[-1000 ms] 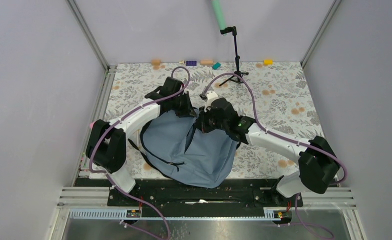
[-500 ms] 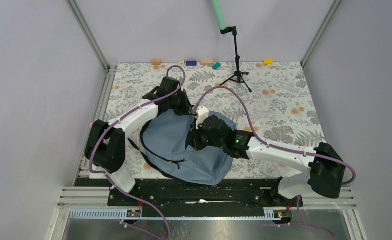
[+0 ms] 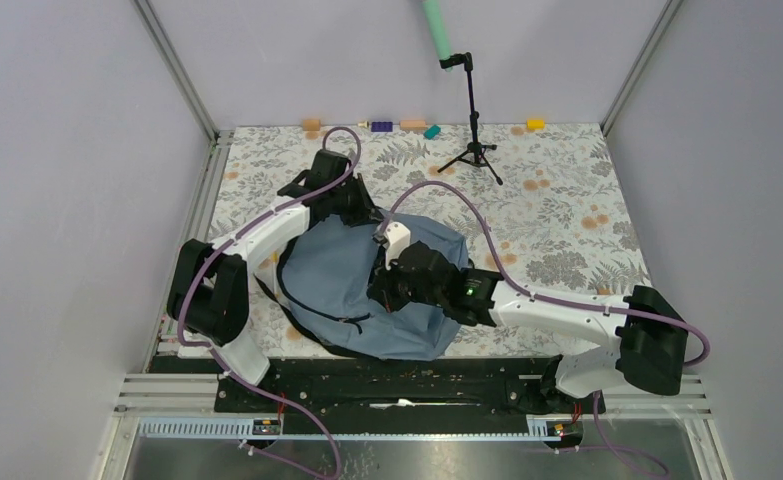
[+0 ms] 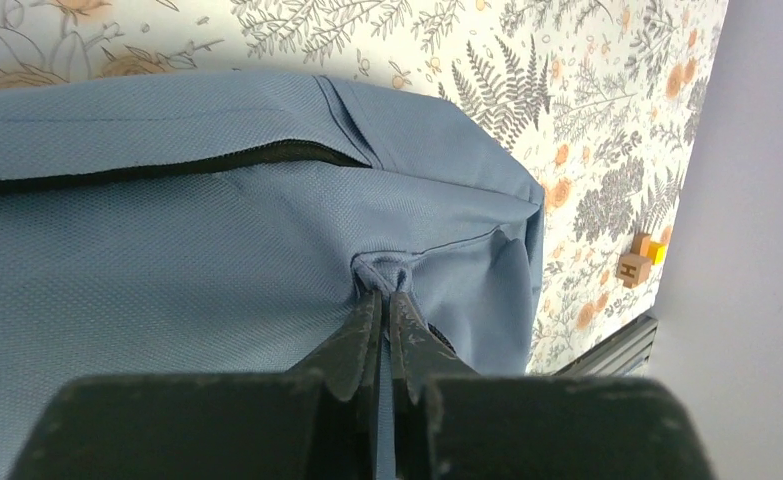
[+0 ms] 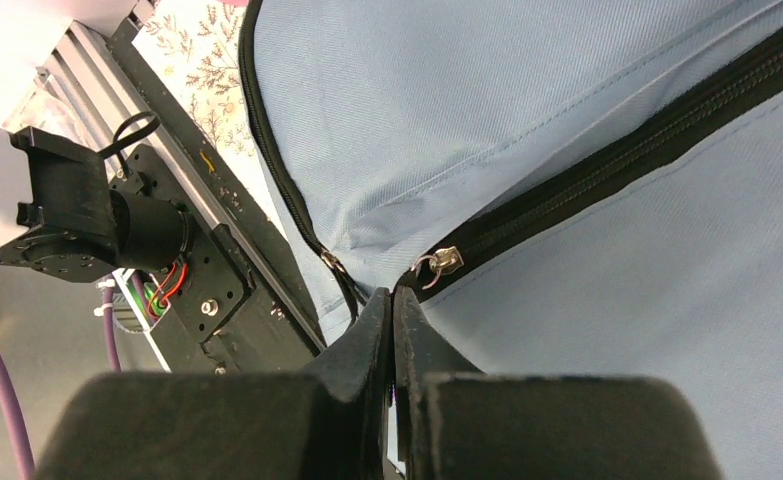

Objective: Pack the student bag
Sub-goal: Zip the student bag at the center of the board.

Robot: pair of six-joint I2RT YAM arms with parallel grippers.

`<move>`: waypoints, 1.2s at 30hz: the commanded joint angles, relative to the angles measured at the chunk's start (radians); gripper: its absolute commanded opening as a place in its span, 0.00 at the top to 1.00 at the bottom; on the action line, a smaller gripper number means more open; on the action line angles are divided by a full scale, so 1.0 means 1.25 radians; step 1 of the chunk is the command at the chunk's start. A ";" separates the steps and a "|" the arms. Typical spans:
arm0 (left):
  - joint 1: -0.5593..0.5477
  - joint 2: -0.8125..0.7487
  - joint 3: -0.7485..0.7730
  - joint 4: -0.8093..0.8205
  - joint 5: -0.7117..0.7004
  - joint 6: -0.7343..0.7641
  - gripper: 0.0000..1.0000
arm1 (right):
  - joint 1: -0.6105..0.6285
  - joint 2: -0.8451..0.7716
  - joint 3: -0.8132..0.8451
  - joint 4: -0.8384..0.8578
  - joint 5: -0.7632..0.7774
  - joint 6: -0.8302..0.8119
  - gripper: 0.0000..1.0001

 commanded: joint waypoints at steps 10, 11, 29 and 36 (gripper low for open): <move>0.051 -0.093 0.071 0.060 -0.068 0.124 0.56 | 0.067 -0.034 -0.004 0.023 0.044 0.024 1.00; 0.051 -0.129 0.056 0.055 -0.063 0.135 0.43 | 0.067 -0.042 -0.006 0.020 0.052 0.022 1.00; -0.082 -0.437 -0.267 -0.037 -0.015 0.147 0.18 | 0.066 -0.087 -0.065 0.042 0.079 0.048 1.00; -0.127 -0.424 -0.299 0.008 -0.001 0.115 0.35 | 0.066 -0.089 -0.070 0.043 0.078 0.054 1.00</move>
